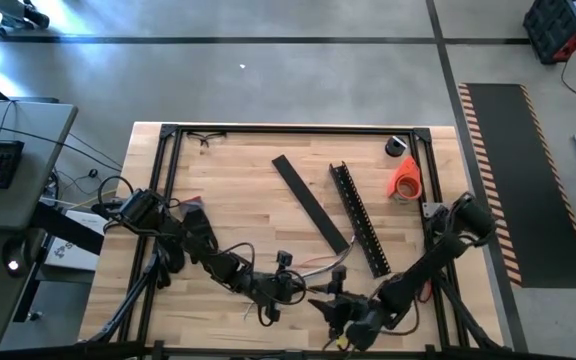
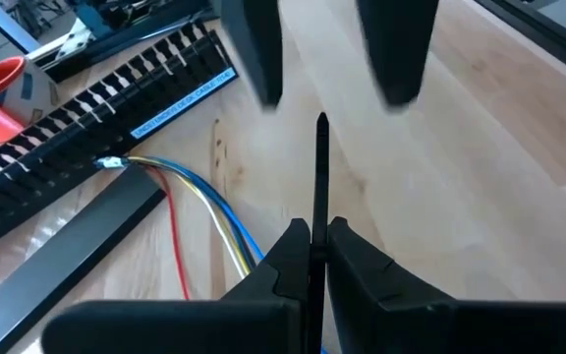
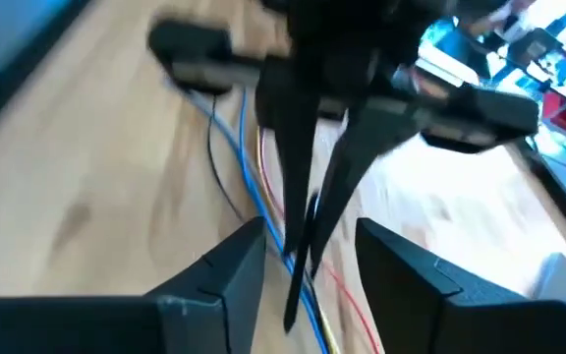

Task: Ziptie cables
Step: Wrap the black zip tie on the cables

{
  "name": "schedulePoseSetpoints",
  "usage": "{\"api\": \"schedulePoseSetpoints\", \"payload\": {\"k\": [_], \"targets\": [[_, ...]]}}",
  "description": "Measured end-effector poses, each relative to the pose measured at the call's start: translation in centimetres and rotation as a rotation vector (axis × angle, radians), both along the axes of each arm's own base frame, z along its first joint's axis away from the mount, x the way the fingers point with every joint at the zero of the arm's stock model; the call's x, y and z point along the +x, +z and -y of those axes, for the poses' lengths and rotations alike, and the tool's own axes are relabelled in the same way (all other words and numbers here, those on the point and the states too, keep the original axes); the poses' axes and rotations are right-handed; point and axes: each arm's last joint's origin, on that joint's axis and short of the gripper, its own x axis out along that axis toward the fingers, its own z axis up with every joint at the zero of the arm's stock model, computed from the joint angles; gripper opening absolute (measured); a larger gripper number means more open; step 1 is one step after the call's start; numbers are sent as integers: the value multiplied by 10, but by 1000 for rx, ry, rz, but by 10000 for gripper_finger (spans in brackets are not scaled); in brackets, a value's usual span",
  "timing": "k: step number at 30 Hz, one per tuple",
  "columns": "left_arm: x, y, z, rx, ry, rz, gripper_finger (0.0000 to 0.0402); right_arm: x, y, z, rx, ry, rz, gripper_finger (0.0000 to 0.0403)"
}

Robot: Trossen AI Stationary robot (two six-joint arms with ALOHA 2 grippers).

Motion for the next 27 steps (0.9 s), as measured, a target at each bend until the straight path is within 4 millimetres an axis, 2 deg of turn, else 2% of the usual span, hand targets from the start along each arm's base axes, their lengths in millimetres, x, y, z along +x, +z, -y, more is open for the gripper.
{"api": "schedulePoseSetpoints", "payload": {"k": [4, 13, 27], "targets": [[0, 0, 0, 0, -2, -1, 5, 9, -9, 1, -9, 4, -87, 141], [0, 0, 0, -1, -2, -1, 5, 13, -18, 0, -27, -11, -108, 115], [0, 0, 0, -1, -7, -5, 5, 13, -20, 4, 50, -83, -100, 7]]}}
